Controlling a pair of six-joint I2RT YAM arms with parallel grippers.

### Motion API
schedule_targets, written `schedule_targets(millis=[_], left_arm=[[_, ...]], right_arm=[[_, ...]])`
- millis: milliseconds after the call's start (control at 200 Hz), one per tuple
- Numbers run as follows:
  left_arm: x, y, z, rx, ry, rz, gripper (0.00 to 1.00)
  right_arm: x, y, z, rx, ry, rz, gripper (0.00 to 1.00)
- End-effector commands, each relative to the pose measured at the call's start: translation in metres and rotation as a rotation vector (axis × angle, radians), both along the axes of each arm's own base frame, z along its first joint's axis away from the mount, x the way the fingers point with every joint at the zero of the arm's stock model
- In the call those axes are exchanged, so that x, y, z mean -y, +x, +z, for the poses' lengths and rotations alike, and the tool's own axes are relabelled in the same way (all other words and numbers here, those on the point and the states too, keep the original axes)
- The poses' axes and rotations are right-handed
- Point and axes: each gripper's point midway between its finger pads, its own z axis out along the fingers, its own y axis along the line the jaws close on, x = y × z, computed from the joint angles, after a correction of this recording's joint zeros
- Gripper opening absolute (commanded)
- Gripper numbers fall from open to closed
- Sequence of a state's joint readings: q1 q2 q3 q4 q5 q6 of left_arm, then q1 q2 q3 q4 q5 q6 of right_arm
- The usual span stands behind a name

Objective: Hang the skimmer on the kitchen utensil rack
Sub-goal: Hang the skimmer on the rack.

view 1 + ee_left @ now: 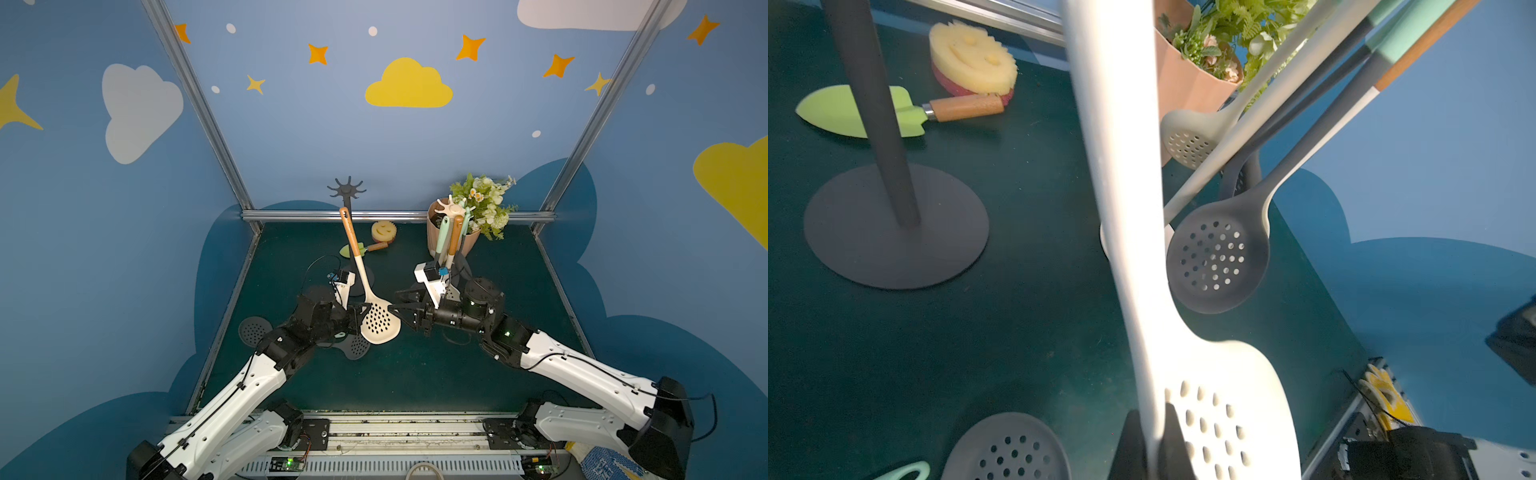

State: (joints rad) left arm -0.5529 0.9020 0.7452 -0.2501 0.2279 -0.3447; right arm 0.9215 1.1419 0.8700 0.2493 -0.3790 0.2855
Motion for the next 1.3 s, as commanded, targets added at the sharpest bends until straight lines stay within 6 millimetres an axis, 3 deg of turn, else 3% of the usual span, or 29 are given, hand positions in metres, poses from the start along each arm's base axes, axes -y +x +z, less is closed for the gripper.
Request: schedule_targets(millis=[0,250,516,1297], left_arm=[[0.003,0.014,0.033,0.122,0.005,0.022,0.03],[0.017,0.025,0.051,0.172,0.034,-0.012,0.04],[0.031,0.041,0.048,0.123,0.044,-0.023,0.03],[0.014,0.051,0.038,0.101,0.055,0.044,0.03]], right_arm=[[0.005,-0.007,-0.007,0.022,-0.026,0.004,0.5],[0.01,-0.012,-0.014,0.022,-0.031,0.004,0.5],[0.014,-0.009,-0.014,0.03,-0.034,-0.023,0.5],[0.015,-0.006,-0.015,0.032,-0.032,-0.032,0.5]])
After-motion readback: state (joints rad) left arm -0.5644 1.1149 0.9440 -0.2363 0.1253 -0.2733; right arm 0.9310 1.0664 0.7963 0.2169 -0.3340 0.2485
